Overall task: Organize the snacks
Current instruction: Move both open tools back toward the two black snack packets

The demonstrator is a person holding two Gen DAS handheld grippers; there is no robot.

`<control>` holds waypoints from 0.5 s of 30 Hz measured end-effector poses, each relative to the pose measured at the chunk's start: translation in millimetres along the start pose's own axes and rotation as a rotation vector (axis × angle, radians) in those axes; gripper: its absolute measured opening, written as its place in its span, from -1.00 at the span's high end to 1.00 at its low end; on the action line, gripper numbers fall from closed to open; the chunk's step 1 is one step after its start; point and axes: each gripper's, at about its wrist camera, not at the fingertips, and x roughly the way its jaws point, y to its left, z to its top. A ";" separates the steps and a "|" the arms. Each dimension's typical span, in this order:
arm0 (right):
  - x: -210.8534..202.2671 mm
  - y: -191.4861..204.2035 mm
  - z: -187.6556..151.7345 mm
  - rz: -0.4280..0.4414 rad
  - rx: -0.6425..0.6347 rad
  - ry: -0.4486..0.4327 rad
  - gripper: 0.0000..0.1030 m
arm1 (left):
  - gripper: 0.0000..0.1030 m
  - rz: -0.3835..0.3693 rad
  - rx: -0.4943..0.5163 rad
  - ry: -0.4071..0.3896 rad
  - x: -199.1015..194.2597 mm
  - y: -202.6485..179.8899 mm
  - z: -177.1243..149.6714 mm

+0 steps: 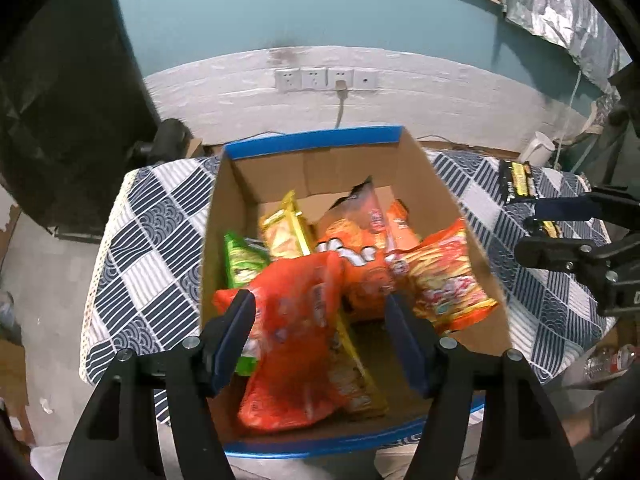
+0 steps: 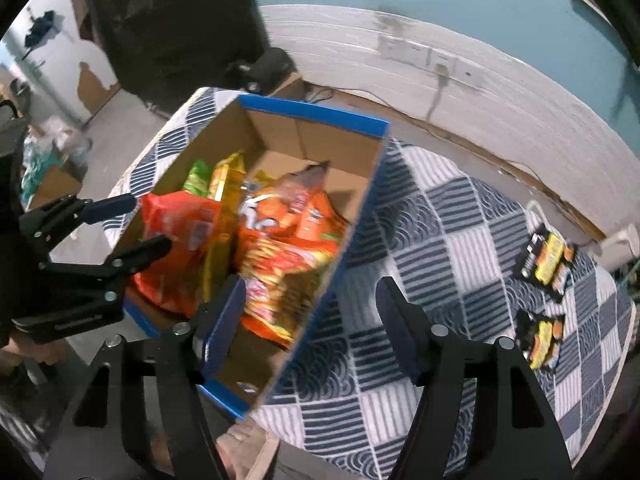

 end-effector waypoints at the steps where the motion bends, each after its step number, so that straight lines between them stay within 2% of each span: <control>1: -1.7 -5.4 -2.2 -0.008 0.010 0.000 -0.33 | -0.33 -0.004 0.007 -0.002 -0.2 -4.2 1.3; 15: -19.0 -101.9 -49.5 -0.092 0.195 -0.008 -0.37 | -0.40 -0.080 0.144 -0.022 -2.7 -86.3 18.3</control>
